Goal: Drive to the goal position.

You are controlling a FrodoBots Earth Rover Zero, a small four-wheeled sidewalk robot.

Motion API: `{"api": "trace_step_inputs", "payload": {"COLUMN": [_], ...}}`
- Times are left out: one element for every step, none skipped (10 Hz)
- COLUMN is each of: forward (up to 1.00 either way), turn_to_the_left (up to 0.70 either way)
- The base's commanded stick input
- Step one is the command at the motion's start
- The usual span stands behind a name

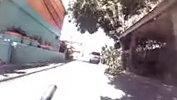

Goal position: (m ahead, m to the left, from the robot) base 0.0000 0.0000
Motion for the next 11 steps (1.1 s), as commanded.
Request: {"api": "trace_step_inputs", "payload": {"forward": [1.00,1.00,1.00,1.00,1.00,1.00,1.00,1.00,1.00,1.00,1.00], "turn_to_the_left": [0.00,0.00,0.00,0.00,0.01,0.01,0.01,0.02,0.02,0.02,0.03]}}
